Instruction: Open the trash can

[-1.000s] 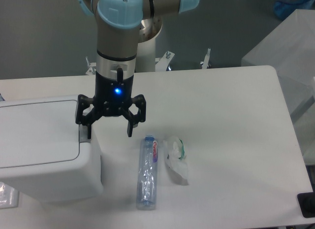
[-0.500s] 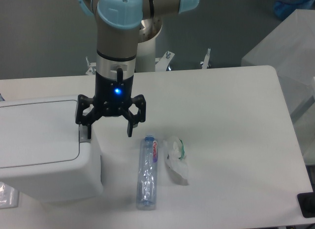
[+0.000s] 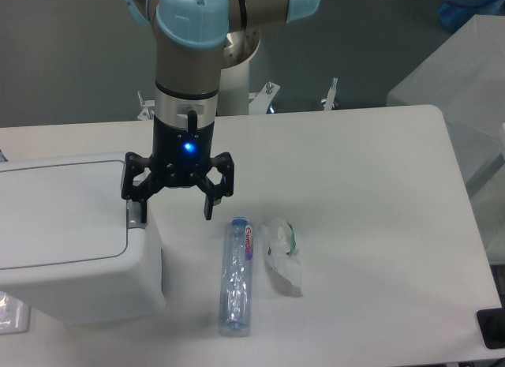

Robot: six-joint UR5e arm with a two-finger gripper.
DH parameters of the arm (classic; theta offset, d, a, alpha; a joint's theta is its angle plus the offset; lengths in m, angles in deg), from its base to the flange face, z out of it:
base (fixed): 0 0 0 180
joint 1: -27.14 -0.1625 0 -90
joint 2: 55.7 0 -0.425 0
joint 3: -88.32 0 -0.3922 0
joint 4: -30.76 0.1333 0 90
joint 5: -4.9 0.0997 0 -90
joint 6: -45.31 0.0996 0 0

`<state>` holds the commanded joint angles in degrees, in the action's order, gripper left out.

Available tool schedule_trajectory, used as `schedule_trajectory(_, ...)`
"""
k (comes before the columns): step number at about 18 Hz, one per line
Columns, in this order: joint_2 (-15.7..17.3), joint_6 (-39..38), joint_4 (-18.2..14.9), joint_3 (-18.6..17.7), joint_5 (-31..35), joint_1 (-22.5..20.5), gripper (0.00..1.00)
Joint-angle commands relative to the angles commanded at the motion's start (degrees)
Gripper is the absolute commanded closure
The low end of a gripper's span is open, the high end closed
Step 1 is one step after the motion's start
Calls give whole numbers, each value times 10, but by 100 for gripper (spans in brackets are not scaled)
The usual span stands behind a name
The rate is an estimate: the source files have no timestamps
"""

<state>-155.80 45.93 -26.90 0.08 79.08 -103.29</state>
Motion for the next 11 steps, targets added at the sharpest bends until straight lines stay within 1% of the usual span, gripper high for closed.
schedule_trajectory(9,1,0,1,-4,0,0,0)
schedule_trajectory(11,2,1,1,-1,0,0,0)
